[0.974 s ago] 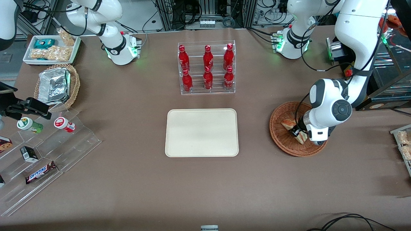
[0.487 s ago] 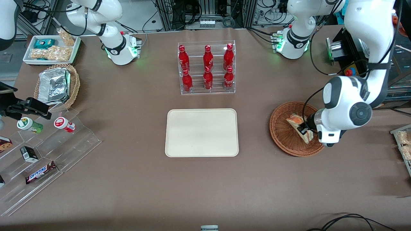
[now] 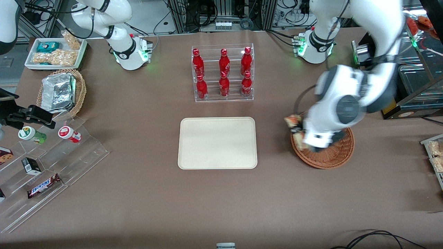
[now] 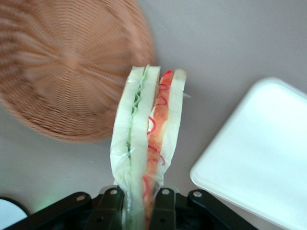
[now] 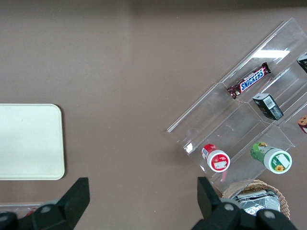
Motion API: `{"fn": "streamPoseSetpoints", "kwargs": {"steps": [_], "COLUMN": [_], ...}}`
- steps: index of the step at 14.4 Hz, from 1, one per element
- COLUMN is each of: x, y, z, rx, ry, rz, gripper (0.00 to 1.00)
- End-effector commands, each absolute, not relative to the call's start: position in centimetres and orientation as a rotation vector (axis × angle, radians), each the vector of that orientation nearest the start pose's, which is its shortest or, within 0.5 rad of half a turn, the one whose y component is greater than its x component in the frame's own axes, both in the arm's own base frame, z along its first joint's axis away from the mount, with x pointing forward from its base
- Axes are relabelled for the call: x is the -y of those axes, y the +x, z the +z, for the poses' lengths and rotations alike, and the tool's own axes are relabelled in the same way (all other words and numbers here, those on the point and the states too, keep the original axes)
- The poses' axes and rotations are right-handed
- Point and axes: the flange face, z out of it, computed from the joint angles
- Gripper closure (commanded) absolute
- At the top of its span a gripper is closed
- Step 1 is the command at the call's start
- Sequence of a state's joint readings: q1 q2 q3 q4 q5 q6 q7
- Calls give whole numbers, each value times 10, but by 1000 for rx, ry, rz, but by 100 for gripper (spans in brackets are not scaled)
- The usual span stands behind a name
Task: Place sandwich from basket to tray
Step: 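Lift the sandwich and carry it over the cream tray, then lower the sandwich onto the tray and open the left gripper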
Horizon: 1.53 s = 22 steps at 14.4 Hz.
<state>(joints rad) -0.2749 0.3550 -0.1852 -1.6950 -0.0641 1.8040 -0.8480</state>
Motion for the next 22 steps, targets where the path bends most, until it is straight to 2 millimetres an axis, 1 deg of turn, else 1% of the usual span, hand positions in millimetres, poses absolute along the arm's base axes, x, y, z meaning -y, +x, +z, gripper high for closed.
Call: {"fn": "streamPoseSetpoints", "kwargs": {"steps": [1, 2, 3, 4, 5, 6, 8, 10, 12, 15, 16, 17, 19, 20, 21, 22], "x": [374, 401, 433, 456, 473, 484, 503, 525, 530, 534, 534, 534, 530, 530, 527, 522], "y": [554, 554, 547, 539, 538, 539, 538, 530, 537, 543, 545, 545, 548, 549, 550, 552], "z": [330, 321, 312, 294, 281, 270, 258, 248, 243, 243, 241, 242, 246, 252, 258, 278], "rx": [408, 377, 369, 365, 323, 284, 247, 198, 211, 274, 279, 275, 273, 273, 278, 285], "ry": [-3036, -3067, -3076, -3060, -3044, -3035, -3044, -3050, -3062, -3094, -3097, -3095, -3088, -3088, -3084, -3077], "rz": [428, 401, 381, 381, 332, 296, 280, 259, 235, 190, 184, 175, 154, 147, 147, 147], "gripper": [94, 92, 91, 91, 91, 91, 91, 89, 85, 64, 50, 45, 27, 15, 0, 0]}}
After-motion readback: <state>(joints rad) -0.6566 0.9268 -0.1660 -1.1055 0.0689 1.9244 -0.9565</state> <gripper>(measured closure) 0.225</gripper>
